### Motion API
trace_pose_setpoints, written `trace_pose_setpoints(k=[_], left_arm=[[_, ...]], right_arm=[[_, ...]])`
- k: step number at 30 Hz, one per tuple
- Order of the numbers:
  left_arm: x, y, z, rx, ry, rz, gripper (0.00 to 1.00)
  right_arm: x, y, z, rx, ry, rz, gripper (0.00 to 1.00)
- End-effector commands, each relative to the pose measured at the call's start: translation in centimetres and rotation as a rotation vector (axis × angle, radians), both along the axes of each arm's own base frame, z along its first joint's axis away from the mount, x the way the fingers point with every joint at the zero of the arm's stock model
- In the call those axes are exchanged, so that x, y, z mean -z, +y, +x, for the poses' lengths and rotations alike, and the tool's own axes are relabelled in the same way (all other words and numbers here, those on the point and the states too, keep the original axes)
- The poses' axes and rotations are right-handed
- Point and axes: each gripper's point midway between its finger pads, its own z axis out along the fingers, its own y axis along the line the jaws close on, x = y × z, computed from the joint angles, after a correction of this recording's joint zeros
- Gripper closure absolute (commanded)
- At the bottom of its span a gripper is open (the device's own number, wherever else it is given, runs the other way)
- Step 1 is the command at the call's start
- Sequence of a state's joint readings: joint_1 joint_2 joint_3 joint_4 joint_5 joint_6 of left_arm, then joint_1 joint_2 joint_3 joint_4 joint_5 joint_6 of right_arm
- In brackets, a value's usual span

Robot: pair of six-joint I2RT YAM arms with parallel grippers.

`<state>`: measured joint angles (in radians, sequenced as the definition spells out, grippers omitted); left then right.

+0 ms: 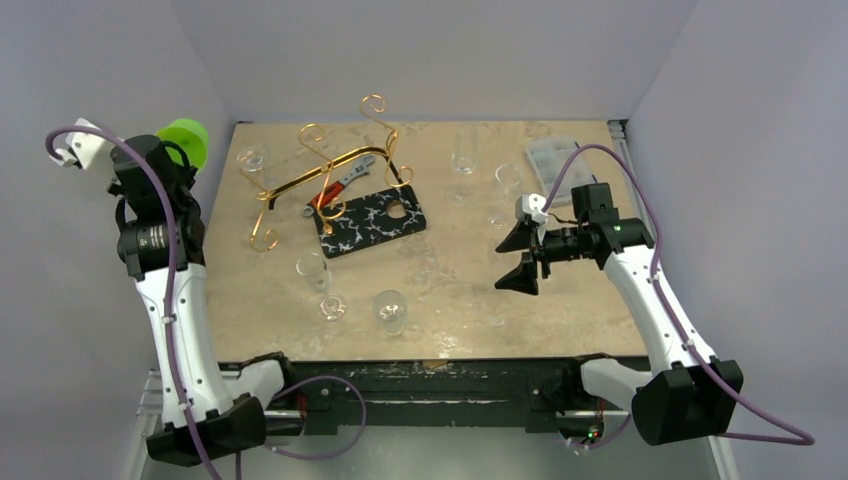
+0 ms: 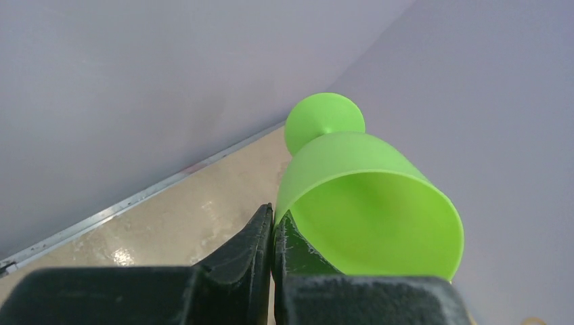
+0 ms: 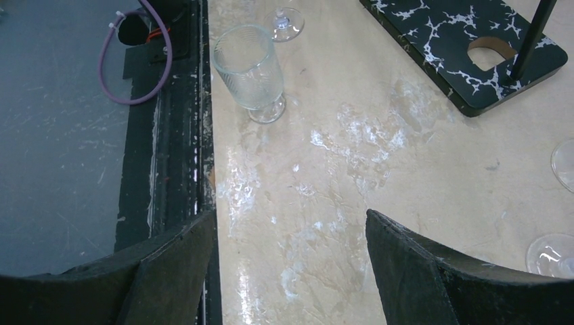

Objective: Place the wine glass upside down on the wine glass rack
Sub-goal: Turn the wine glass upside down at the wine rack.

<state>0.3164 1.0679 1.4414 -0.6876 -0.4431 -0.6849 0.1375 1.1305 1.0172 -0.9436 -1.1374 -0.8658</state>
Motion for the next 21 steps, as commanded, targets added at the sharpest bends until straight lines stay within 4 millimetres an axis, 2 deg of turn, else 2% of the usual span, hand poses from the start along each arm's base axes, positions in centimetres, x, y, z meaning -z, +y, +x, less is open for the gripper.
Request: trace_pose_setpoints(k=[1, 7, 12, 16, 21], left_arm=[[-4.4, -2.7, -0.5, 0.141, -0.105, 0.118, 1.00], [-7.2, -9.1, -0.8, 0.464, -0.248, 0.151, 1.00], [-8.5, -15.0, -1.5, 0.751, -0.335, 0.183, 1.00], [-8.5, -19.1, -2.7, 0.936, -0.399, 0.188, 1.00], [-7.5, -22.8, -4.1, 1.091, -0.452, 0.158, 1.00]], right_arm=[[-0.7, 0.0, 0.3, -0.006, -0.069, -0.003, 0.19], [-0.3, -0.2, 0.6, 0.002, -0.078, -0.022, 0.19], [-0.2, -0.4, 0.8, 0.005, -0.091, -0.031, 0.19], [-0.2, -0.5, 0.8, 0.005, -0.093, -0.027, 0.19], [-0.9, -1.0, 1.2, 0.028, -0.096, 0.004, 0.20]])
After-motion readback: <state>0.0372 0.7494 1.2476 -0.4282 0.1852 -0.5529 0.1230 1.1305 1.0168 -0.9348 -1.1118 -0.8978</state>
